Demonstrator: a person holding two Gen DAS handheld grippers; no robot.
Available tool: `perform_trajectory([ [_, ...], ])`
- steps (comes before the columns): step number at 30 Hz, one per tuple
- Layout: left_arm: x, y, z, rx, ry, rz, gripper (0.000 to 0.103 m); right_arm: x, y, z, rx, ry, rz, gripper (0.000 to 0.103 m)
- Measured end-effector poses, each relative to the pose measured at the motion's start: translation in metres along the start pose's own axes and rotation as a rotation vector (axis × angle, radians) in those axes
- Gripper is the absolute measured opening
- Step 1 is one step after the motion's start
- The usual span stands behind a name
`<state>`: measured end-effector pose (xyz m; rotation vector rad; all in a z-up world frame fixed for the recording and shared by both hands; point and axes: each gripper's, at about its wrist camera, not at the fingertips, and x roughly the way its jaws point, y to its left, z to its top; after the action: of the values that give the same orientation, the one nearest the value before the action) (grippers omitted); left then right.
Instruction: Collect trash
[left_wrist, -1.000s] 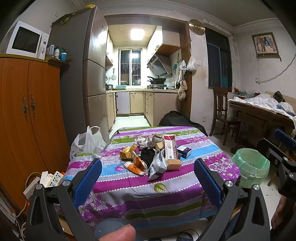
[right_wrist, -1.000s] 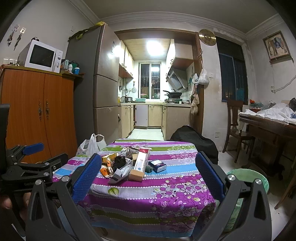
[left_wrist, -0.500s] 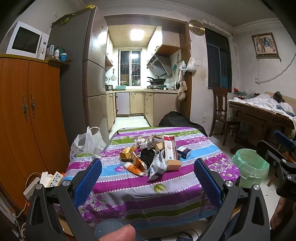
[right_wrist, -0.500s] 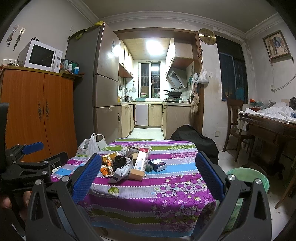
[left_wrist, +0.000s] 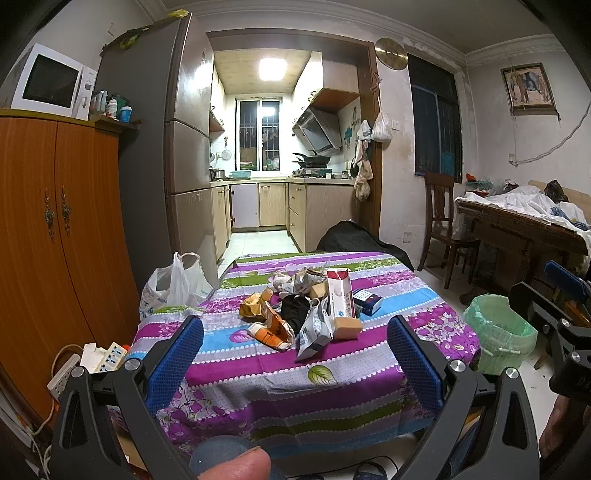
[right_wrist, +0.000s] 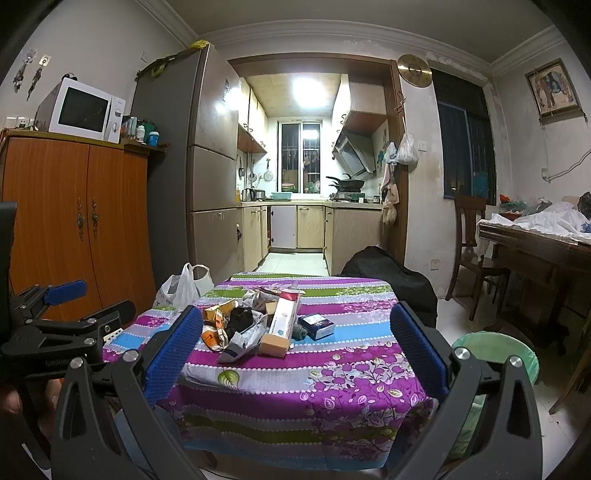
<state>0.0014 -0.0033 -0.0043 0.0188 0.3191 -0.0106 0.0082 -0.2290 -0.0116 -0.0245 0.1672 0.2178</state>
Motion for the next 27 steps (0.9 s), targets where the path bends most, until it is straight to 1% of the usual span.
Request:
perform_trajectory([
  [27,0.004,-0.0015,-0.0019,0.012,0.009,-0.004,0.099,0.0011,-0.0015,-0.006,0.009,0.004,-0.004,0.098],
])
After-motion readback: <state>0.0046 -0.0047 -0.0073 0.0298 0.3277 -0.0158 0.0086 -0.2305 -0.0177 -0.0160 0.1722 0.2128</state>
